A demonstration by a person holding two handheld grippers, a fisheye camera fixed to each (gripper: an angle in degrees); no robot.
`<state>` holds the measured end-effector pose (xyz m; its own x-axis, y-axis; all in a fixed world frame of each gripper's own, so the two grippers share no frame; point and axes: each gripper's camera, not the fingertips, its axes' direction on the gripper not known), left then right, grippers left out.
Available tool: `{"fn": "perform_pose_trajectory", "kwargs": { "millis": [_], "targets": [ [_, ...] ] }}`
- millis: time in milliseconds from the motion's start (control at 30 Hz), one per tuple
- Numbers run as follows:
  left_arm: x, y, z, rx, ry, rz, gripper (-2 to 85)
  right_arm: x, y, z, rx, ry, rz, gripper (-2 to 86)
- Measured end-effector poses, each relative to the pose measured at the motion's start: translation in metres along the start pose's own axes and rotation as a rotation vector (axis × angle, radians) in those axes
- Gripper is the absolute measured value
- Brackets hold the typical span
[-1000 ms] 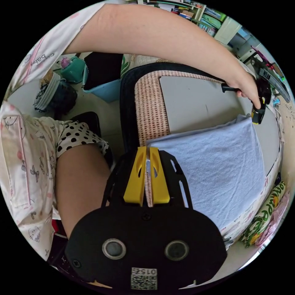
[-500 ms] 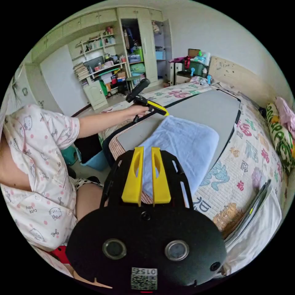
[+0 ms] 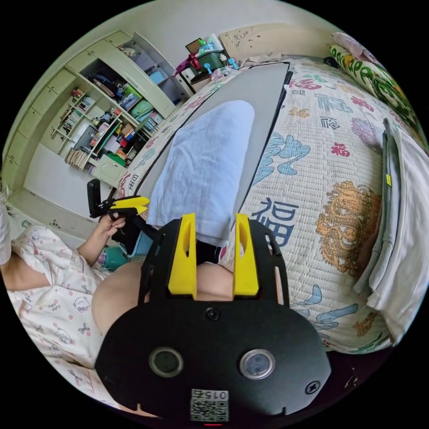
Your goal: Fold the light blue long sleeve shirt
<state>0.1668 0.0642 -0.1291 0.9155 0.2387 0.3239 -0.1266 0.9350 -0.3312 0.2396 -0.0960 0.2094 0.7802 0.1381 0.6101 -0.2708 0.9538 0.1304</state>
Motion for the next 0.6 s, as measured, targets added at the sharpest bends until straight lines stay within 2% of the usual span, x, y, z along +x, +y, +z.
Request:
{"fn": "perform_pose_trajectory", "kwargs": {
  "millis": [133,267,400,467,600],
  "targets": [
    [-0.015,-0.015,0.001,-0.011,0.006,-0.025,5.0,-0.036,-0.052,0.009,-0.083,0.015,-0.007,10.8],
    [-0.027,-0.018,-0.034,0.055,0.064,-0.04,1.0,-0.079,-0.095,0.009,-0.109,0.099,-0.014,7.5],
    [-0.03,-0.019,-0.057,0.077,0.041,-0.028,0.2,-0.12,-0.129,0.018,-0.153,0.171,-0.076,4.9],
    [-0.031,-0.022,-0.041,0.019,-0.046,-0.003,0.1,-0.145,-0.154,0.034,-0.235,0.218,-0.115,3.9],
    [-0.039,-0.024,-0.03,0.018,-0.043,-0.025,0.3,-0.173,-0.187,0.045,-0.303,0.284,-0.141,3.5]
  ]
}}
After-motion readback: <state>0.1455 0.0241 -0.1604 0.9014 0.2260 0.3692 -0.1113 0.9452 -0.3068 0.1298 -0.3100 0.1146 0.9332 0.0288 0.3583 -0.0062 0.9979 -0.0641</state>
